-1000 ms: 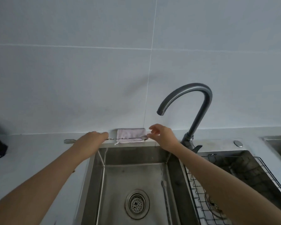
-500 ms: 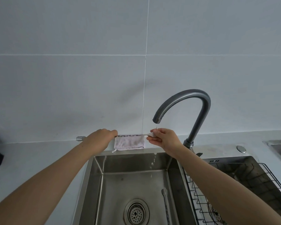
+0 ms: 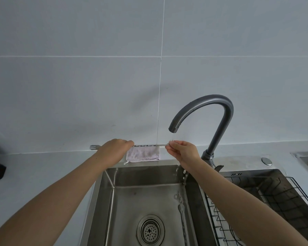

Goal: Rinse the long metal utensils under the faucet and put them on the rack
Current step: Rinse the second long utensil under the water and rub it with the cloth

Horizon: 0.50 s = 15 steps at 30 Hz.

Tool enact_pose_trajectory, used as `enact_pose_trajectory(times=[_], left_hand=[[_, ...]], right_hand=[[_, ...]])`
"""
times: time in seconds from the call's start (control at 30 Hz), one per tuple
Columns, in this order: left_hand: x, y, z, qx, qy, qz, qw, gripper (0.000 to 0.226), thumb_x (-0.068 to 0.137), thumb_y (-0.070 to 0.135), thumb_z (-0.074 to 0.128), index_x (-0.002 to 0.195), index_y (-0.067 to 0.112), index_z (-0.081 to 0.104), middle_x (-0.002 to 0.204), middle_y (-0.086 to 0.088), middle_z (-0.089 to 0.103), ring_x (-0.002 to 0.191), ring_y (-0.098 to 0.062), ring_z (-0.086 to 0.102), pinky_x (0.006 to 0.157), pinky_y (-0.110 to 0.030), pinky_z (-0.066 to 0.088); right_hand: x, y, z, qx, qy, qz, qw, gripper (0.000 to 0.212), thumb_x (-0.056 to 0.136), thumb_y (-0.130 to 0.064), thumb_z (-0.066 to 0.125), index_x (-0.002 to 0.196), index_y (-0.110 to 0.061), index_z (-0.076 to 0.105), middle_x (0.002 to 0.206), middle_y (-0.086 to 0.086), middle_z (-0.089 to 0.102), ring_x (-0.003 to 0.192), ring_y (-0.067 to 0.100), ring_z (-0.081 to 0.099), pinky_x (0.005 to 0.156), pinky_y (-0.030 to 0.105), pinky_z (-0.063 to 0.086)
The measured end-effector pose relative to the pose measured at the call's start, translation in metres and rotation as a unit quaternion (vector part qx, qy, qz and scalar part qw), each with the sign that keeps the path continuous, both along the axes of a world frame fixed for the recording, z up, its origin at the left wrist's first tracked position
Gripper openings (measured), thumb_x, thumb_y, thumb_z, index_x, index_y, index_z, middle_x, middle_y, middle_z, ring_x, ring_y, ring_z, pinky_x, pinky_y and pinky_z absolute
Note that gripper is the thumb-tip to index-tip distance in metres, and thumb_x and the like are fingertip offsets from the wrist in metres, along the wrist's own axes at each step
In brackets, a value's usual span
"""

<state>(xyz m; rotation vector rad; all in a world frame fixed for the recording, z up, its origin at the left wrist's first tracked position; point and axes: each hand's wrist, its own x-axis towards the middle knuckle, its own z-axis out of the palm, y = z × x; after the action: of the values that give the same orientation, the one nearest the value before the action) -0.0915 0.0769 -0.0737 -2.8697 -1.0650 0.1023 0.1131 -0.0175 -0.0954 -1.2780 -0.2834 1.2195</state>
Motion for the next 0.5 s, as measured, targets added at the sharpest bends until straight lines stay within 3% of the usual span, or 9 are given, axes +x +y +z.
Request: enact_pose_trajectory(times=[0.13,0.27,0.37,0.43,0.5], left_hand=[[0.003,-0.003,0.002,0.002,0.004,0.0,1.0,0.039,0.083,-0.01,0.039,0.117,0.007,0.048,0.083,-0.004,0.044,0.073,-0.021,0.042,0.046,-0.019,0.017],[0.0,-0.001,0.0,0.008,0.009,0.002,1.0,0.038,0.085,-0.009,0.041,0.118,0.007,0.048,0.085,-0.008,0.051,0.073,-0.02,0.042,0.046,-0.018,0.018],[-0.003,0.002,-0.003,0.013,0.005,0.001,1.0,0.034,0.084,-0.011,0.041,0.112,0.005,0.053,0.073,-0.005,0.049,0.071,-0.021,0.042,0.046,-0.018,0.018],[-0.004,0.002,-0.004,0.011,0.0,-0.001,1.0,0.03,0.083,-0.012,0.04,0.104,0.002,0.055,0.061,0.0,0.034,0.07,-0.022,0.042,0.045,-0.018,0.017],[-0.005,0.003,-0.006,0.006,-0.018,-0.001,1.0,0.029,0.081,-0.014,0.04,0.1,0.0,0.057,0.059,-0.001,0.034,0.069,-0.022,0.041,0.045,-0.019,0.016]], right_hand=[[-0.001,0.001,-0.001,-0.005,0.032,0.013,0.999,0.018,0.097,-0.006,0.043,0.09,0.003,0.056,0.082,0.018,0.064,0.059,0.015,0.07,0.057,0.019,0.058],[-0.004,-0.002,0.0,0.019,0.04,0.025,0.999,0.014,0.095,0.003,0.043,0.102,0.007,0.054,0.084,0.02,0.061,0.059,0.017,0.07,0.057,0.019,0.058],[-0.006,-0.003,0.0,0.018,0.012,0.01,1.0,0.003,0.087,0.007,0.055,0.087,0.005,0.057,0.077,0.016,0.06,0.054,0.014,0.068,0.058,0.019,0.059],[-0.008,-0.003,-0.001,-0.003,-0.009,-0.004,1.0,0.009,0.086,0.0,0.06,0.078,0.0,0.057,0.072,0.012,0.062,0.049,0.01,0.066,0.056,0.018,0.058],[-0.011,-0.001,-0.003,-0.006,-0.007,-0.014,1.0,0.015,0.09,-0.008,0.057,0.076,-0.003,0.056,0.071,0.011,0.063,0.051,0.011,0.067,0.055,0.019,0.058]])
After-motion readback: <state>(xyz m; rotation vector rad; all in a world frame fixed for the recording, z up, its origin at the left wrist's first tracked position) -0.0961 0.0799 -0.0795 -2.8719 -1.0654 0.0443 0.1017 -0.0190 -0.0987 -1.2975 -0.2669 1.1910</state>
